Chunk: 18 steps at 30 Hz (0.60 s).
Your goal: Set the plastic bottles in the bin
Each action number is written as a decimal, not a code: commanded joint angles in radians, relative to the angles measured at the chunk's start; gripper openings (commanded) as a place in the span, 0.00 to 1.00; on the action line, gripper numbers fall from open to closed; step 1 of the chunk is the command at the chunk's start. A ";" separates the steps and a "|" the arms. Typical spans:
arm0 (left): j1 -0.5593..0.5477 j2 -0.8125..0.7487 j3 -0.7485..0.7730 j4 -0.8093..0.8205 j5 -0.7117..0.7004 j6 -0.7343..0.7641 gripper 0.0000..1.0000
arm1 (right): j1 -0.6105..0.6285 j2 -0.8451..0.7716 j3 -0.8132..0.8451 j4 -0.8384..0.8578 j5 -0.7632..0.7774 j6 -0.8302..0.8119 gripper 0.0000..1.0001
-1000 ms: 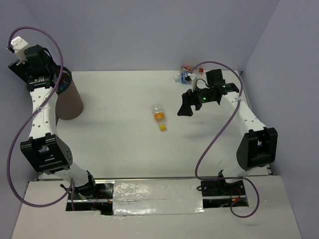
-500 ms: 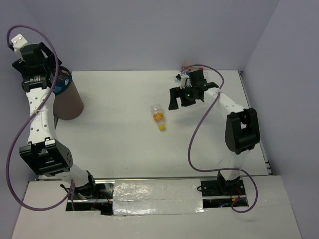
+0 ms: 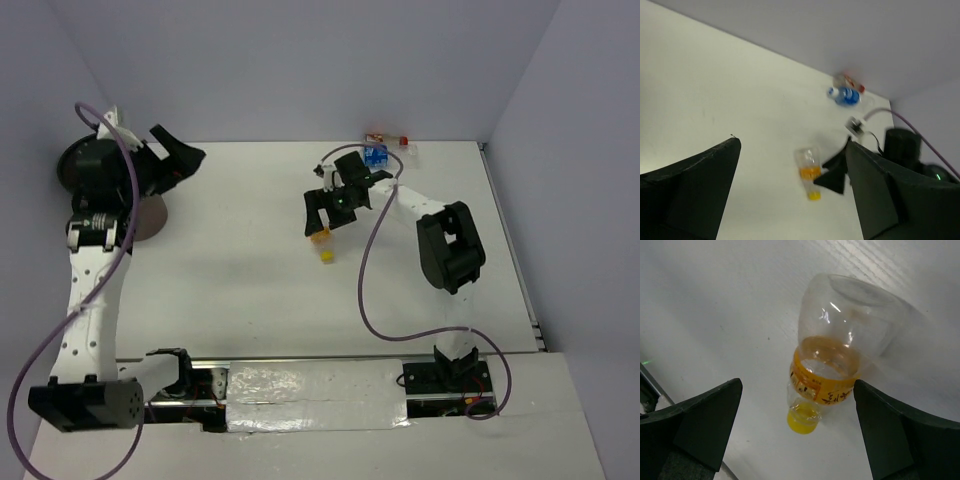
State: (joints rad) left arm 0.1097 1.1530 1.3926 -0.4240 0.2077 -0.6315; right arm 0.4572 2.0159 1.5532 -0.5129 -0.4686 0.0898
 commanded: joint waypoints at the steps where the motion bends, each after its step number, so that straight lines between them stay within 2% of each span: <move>1: -0.065 -0.131 -0.144 0.068 0.113 -0.118 0.99 | 0.017 0.069 0.042 0.002 -0.053 0.008 1.00; 5: -0.108 -0.268 -0.332 0.183 0.141 -0.269 0.99 | 0.029 0.090 0.021 0.020 0.031 -0.010 1.00; 10: -0.214 -0.390 -0.501 0.237 0.067 -0.379 1.00 | 0.043 0.069 -0.057 0.086 0.139 -0.006 0.97; 13: -0.257 -0.423 -0.605 0.281 0.050 -0.436 0.99 | 0.067 0.060 -0.090 0.123 0.169 0.001 0.93; 18: -0.350 -0.421 -0.682 0.350 0.013 -0.510 1.00 | 0.124 0.058 -0.105 0.143 0.260 -0.027 0.89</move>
State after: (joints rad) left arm -0.1982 0.7364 0.7288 -0.1875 0.2546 -1.0611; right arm 0.5358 2.0884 1.4902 -0.3847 -0.3019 0.0834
